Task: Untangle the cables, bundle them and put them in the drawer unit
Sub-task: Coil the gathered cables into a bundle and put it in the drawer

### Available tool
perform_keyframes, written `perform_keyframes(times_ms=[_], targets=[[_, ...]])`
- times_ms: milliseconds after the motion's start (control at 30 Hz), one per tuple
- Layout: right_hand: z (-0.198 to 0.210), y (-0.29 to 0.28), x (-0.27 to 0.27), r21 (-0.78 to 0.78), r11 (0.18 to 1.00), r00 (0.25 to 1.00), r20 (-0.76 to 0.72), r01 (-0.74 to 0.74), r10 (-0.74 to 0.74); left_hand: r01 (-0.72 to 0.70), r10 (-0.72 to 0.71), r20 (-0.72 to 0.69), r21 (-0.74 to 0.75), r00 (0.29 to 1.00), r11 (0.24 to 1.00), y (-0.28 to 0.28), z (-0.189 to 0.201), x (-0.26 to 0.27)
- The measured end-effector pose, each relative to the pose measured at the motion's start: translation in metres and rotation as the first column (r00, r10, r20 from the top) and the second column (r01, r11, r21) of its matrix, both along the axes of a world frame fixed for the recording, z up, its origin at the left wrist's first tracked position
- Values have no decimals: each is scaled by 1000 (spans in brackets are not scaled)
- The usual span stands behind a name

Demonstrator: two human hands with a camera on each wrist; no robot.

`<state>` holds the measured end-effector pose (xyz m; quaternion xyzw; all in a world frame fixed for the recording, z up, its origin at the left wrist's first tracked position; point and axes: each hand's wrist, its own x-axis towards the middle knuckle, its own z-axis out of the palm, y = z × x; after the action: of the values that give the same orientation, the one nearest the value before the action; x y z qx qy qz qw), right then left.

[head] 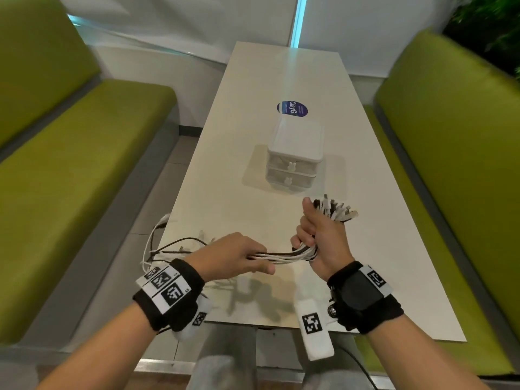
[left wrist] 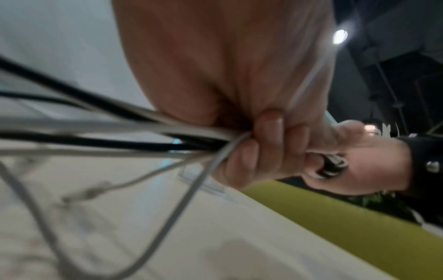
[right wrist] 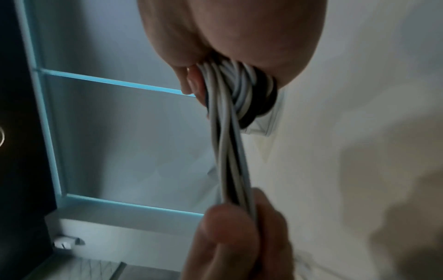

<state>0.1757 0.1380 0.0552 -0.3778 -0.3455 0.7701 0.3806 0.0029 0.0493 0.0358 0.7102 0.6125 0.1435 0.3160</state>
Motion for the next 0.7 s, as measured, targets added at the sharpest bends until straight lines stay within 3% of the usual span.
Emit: perform_keyframes(times_ms=[133,200,267,333,433,633,700], targets=[[1,6,5,177,966,959,247,-189,142,20,18,-194,194,981,981,-1,9,-5],[2,9,8,159,948,939,259,-274,228,-15,65,-245,204,967,979,4,15,-7],[7,10,12,92,920,917,159,-382,365,-44,103,-271,215,957,976,8,18,-9],[10,10,16,54,871,871,-33,-488,490,-52,108,-257,215,960,975,10,17,-10],[10,8,20,58,831,793,-269,-553,547,-69,94,-176,144,980,987,11,13,-9],[9,6,22,147,875,838,-253,-461,484,-39,62,-205,116,977,992,12,10,-10],[10,3,20,135,873,821,-299,-468,486,-14,38,-208,117,977,993,12,7,-8]])
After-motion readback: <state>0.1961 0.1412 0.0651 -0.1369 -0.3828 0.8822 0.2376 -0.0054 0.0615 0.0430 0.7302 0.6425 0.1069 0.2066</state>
